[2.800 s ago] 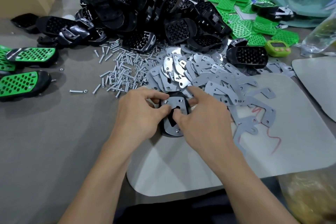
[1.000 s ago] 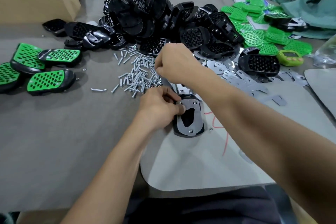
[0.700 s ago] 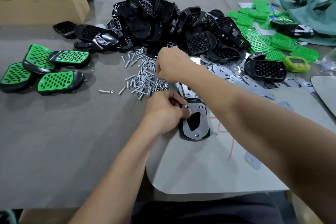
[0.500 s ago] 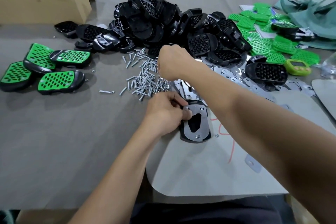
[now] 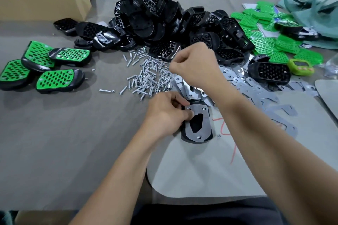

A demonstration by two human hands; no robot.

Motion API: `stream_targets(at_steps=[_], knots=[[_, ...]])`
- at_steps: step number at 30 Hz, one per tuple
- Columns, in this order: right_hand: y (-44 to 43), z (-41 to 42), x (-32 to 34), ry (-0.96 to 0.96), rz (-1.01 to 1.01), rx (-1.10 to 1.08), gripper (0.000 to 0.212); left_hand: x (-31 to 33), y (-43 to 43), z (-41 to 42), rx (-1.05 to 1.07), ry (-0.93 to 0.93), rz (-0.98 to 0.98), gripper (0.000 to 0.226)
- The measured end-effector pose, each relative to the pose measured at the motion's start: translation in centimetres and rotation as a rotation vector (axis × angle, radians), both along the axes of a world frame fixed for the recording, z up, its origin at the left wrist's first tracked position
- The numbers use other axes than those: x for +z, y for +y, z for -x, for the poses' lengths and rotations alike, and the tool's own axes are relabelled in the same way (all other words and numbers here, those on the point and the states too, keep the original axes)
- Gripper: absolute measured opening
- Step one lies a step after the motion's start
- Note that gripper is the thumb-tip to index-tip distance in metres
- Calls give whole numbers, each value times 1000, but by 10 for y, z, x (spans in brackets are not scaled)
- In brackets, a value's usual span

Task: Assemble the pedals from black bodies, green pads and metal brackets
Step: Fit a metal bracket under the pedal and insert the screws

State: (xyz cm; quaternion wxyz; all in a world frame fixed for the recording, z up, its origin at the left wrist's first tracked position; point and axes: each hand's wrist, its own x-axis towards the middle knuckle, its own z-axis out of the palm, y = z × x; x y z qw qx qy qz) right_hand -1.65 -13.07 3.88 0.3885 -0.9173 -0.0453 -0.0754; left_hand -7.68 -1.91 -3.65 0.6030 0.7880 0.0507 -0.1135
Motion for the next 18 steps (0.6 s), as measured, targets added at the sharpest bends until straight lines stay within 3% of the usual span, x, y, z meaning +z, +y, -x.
stream_targets(at_steps=[4, 7, 10, 13, 18], knots=[[-27, 35, -4, -260, -81, -147, 12, -1, 1, 0, -6, -2, 28, 26], [-50, 61, -13, -199, -180, -154, 11, -2, 1, 0, 4, -5, 32, 25], [-70, 87, -31, -182, -96, -154, 14, -3, 1, 1, -7, -31, 30, 24], [-73, 103, -50, -129, -104, -196, 23, -3, 2, 1, -8, -50, 7, 26], [-64, 110, -65, -102, -127, -181, 21, -2, 2, 2, -22, -55, 10, 24]])
